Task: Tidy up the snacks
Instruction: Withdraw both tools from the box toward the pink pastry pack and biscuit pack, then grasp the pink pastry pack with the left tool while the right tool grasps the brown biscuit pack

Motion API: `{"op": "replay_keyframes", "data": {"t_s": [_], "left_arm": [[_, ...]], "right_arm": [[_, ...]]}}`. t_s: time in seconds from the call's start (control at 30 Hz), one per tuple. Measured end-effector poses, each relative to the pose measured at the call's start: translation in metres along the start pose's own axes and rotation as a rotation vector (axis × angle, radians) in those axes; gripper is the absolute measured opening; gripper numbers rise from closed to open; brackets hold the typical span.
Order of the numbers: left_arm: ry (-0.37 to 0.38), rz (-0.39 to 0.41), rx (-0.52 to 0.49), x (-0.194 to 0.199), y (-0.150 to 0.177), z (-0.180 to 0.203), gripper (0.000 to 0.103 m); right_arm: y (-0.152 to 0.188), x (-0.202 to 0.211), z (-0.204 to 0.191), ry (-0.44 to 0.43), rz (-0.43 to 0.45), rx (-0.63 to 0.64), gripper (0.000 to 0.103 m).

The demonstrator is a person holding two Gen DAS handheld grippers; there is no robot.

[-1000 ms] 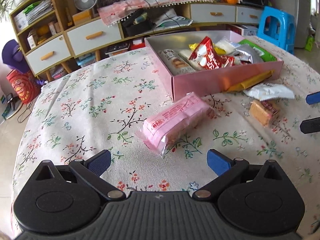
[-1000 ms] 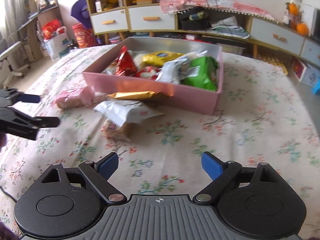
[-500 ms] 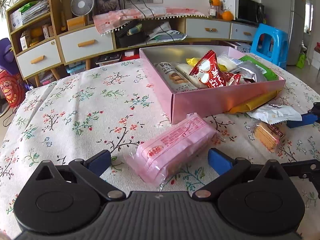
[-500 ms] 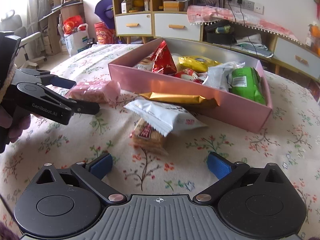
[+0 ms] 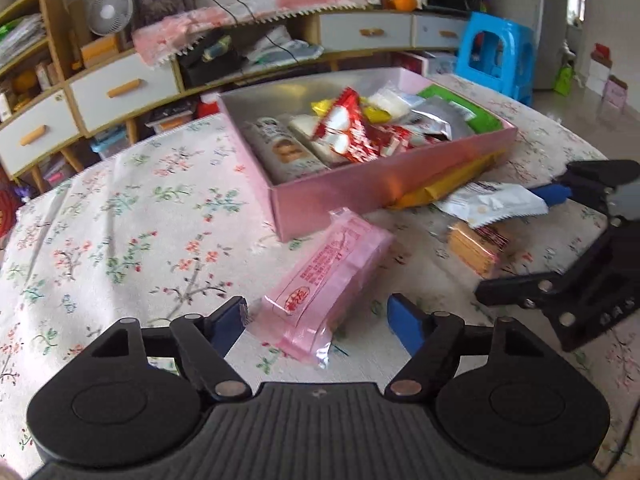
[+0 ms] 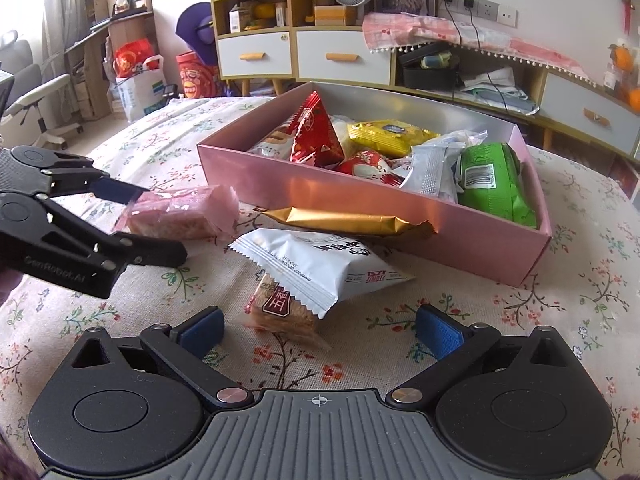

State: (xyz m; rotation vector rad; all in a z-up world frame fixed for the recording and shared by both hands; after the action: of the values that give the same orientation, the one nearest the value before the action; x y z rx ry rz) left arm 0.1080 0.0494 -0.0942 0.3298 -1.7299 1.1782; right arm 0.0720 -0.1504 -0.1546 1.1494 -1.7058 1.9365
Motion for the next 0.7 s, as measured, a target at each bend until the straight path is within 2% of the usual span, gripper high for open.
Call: {"op": "replay_keyframes", "data": {"t_s": [0.13, 0.2, 0.3, 0.4, 0.57, 0.63, 0.7], "left_arm": [[0.074, -0.054, -0.065, 0.003, 0.001, 0.014, 0.072], [0.063, -0.056, -0.095, 0.004, 0.001, 0.020, 0.073], [0.020, -0.042, -0.096, 0.001, -0.001, 0.022, 0.083], [0.009, -0.027, -0.064, -0.003, -0.004, 0.020, 0.084], [0.014, -0.005, -0.006, -0.006, -0.011, 0.019, 0.073], [0.028, 0.001, 0.013, -0.006, -0.012, 0.019, 0.066], [0.037, 0.008, 0.027, -0.005, -0.013, 0.020, 0.059]], "right_arm": [[0.000, 0.002, 0.004, 0.001, 0.004, -0.004, 0.101], [0.000, 0.002, 0.005, -0.005, 0.004, -0.005, 0.099], [-0.001, 0.003, 0.005, -0.011, 0.001, 0.003, 0.095], [-0.002, 0.003, 0.002, -0.010, -0.003, 0.011, 0.092], [-0.004, 0.004, -0.001, -0.024, -0.005, 0.014, 0.084], [-0.004, 0.005, -0.002, -0.031, -0.006, 0.018, 0.080], [-0.004, 0.007, -0.004, -0.042, -0.008, 0.028, 0.070]]}}
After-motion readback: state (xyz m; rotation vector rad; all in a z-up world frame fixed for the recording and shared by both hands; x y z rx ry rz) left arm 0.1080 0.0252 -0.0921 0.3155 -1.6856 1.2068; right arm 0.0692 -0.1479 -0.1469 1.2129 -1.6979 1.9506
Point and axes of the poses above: each gripper's, at about its wrist camera, not at the fingertips, and x roughly against the way its jaws point, z to its right, y to its underside, the point moved 4 cm from there along -x, roughly the way its jaws point, and after that the axes turned 8 degrees about -z, right-handed, at the moved point
